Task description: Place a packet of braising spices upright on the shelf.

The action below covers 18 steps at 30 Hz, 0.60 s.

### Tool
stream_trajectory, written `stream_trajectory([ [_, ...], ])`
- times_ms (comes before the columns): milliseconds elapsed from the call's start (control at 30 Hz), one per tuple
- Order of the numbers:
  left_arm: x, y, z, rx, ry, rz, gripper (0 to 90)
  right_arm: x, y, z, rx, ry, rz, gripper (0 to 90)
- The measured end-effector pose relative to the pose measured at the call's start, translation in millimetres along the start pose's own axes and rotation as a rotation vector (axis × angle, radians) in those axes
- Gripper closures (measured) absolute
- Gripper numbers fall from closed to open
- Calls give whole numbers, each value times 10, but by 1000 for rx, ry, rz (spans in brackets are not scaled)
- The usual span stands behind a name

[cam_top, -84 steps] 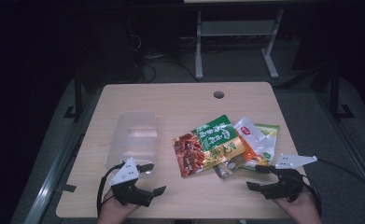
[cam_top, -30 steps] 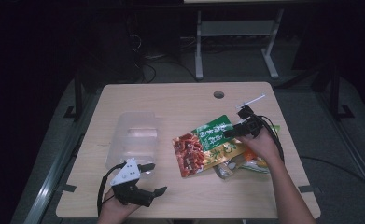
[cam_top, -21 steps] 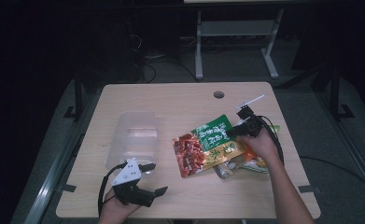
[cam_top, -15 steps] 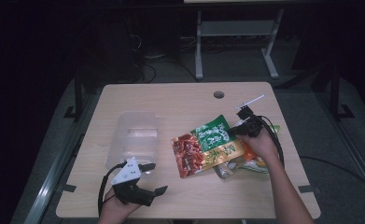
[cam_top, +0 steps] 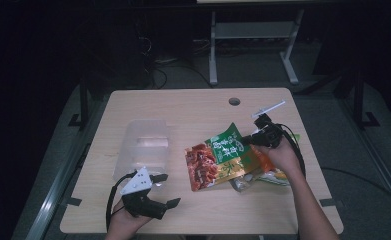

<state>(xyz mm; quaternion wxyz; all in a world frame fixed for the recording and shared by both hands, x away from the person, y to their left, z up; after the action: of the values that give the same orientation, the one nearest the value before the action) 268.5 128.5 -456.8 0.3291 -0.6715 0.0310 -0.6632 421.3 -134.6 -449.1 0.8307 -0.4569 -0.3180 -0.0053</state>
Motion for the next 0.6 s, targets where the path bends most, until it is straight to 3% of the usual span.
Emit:
stream_trajectory([
  [267,73,68,4,-14,8,16,151,37,-170,218,48,-42,-39,898],
  [333,108,92,13,-17,6,12,151,66,-241,339,61,-83,-53,898],
  [533,197,161,62,-24,-2,13,151,110,-351,545,93,-144,-68,898],
  [600,253,206,115,-32,-2,13,152,129,-397,704,113,-184,-63,899],
])
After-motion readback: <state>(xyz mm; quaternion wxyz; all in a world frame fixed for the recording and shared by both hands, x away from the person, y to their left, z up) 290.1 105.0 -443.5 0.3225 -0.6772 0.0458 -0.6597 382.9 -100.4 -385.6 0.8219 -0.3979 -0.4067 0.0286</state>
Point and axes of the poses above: each handheld gripper's, and its own axes: y roughly forward along the jaws, x roughly out of its top, z roughly to its left, the point moved 9 cm from there along y, roughly forward along the jaws, and after that the axes turned 12 degrees about y, right-handed, at the moved point
